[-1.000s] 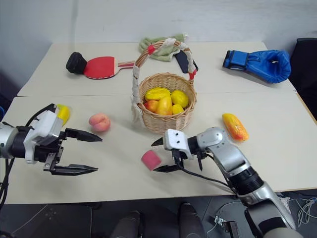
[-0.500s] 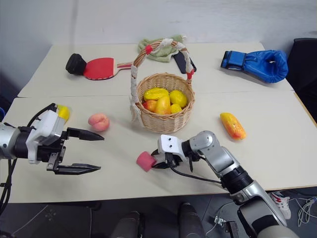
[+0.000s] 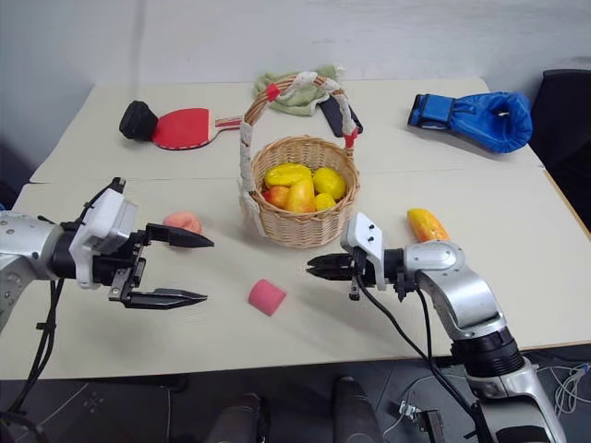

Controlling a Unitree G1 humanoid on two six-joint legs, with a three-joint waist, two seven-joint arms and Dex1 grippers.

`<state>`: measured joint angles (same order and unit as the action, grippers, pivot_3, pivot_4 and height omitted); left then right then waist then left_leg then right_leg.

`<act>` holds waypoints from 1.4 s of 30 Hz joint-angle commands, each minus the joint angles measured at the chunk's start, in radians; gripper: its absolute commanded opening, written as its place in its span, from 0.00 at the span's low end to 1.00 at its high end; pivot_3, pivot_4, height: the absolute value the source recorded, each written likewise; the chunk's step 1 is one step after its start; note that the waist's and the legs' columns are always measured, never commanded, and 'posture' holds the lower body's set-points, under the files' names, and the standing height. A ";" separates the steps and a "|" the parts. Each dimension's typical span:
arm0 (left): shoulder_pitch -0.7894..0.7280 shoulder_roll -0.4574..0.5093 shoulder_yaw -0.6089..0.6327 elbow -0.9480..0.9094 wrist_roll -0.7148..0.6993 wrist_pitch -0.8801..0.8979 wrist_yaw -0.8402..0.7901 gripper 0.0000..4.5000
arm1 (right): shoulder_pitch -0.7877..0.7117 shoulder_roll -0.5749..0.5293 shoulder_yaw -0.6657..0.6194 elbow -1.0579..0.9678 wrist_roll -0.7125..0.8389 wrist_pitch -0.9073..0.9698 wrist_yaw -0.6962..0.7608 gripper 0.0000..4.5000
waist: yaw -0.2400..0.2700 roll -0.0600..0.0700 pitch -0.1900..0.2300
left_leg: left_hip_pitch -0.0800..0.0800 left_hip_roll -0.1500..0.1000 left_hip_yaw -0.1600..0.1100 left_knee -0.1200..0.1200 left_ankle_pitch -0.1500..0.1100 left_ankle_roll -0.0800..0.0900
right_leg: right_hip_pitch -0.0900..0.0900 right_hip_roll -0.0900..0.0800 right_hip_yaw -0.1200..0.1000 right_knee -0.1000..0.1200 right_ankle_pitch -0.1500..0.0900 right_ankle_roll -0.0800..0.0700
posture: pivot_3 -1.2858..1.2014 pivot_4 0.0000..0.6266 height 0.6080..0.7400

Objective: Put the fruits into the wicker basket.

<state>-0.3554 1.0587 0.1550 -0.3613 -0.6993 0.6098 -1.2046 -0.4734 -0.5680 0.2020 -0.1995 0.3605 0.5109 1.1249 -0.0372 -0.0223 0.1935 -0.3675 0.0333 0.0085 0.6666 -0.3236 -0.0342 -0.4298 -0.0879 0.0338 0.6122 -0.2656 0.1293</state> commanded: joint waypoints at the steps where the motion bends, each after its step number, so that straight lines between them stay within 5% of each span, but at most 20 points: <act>1: -0.005 0.017 0.021 0.007 0.015 -0.017 -0.017 1.00 | -0.031 0.052 0.067 -0.003 -0.047 -0.025 -0.045 0.44 | 0.000 0.000 0.000 | 0.000 0.000 -0.001 0.000 0.000 0.000 | 0.000 0.001 0.001 0.000 0.000 0.000 | 0.52 0.24 1.00; 8: 0.086 0.044 0.090 -0.046 0.002 0.008 -0.012 1.00 | -0.065 0.137 0.174 0.058 -0.112 -0.032 -0.078 0.98 | 0.004 0.000 0.000 | -0.001 0.001 -0.001 0.000 0.000 0.000 | -0.001 0.002 0.002 0.001 0.000 0.000 | 0.52 0.24 1.00; 19: 0.151 0.077 0.172 -0.094 -0.026 0.066 -0.011 1.00 | -0.082 0.195 0.285 0.211 -0.254 -0.100 -0.118 1.00 | 0.005 0.000 0.000 | 0.000 0.001 -0.001 0.000 0.000 0.000 | 0.000 0.002 0.002 0.001 0.000 -0.001 | 0.52 0.24 1.00; 33: 0.028 0.023 0.064 -0.040 -0.021 0.048 -0.015 1.00 | -0.014 0.165 0.171 0.122 -0.218 -0.165 -0.143 0.21 | 0.006 0.000 0.000 | 0.003 0.001 -0.001 0.000 0.001 -0.002 | -0.001 0.003 0.002 0.006 -0.001 -0.003 | 0.52 0.24 1.00; 42: -0.149 -0.156 -0.043 -0.062 -0.126 0.120 0.043 1.00 | 0.291 -0.061 -0.523 -0.280 0.096 0.269 -0.299 0.19 | 0.035 -0.001 0.000 | -0.002 0.001 -0.002 0.001 0.000 -0.001 | 0.000 0.003 0.002 0.003 0.000 -0.001 | 0.52 0.24 1.00</act>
<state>-0.4680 0.9137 0.0960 -0.4120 -0.7721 0.7112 -1.1787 -0.2123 -0.6068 -0.1685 -0.3985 0.3672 0.7006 0.8523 -0.0020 -0.0231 0.1931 -0.3693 0.0341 0.0065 0.6670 -0.3235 -0.0352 -0.4299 -0.0852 0.0356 0.6112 -0.2659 0.1283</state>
